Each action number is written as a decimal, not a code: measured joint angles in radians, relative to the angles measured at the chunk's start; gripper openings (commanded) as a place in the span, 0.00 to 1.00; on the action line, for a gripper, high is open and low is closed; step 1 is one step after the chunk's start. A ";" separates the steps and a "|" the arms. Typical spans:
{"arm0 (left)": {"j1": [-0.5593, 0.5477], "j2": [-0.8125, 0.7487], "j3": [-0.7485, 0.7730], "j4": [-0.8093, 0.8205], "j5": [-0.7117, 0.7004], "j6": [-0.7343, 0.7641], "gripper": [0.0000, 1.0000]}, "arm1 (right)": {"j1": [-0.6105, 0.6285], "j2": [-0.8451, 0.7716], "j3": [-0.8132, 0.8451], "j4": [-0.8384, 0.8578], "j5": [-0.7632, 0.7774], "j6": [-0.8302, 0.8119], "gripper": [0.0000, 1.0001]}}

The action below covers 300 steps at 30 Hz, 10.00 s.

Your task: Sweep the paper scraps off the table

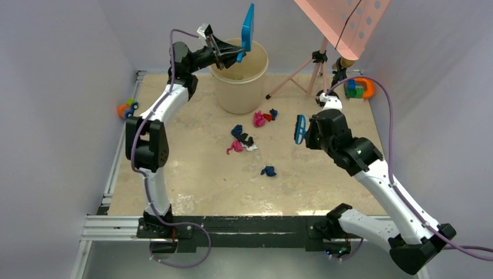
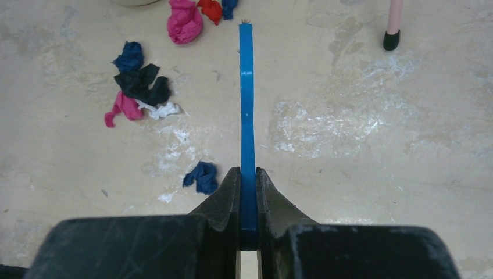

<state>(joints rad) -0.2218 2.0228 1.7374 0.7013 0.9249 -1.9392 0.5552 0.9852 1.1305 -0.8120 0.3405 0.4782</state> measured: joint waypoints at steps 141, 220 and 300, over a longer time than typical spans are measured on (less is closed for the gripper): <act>-0.002 -0.869 -0.656 -1.581 -0.752 1.538 0.00 | -0.113 0.733 -0.028 0.842 -0.643 0.401 0.00; -0.470 -0.829 -0.664 -1.625 -1.014 1.508 0.00 | -0.023 0.368 0.208 0.118 0.063 -0.293 0.00; -0.688 -0.291 -0.693 -1.112 -1.065 1.584 0.00 | -0.016 0.773 0.315 -0.047 -0.146 -0.552 0.00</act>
<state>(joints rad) -0.9100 1.7313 1.0447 -0.4107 -0.1398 -0.3550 0.5388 1.7584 1.4456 -0.8589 0.1940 -0.0742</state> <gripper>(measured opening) 0.274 0.081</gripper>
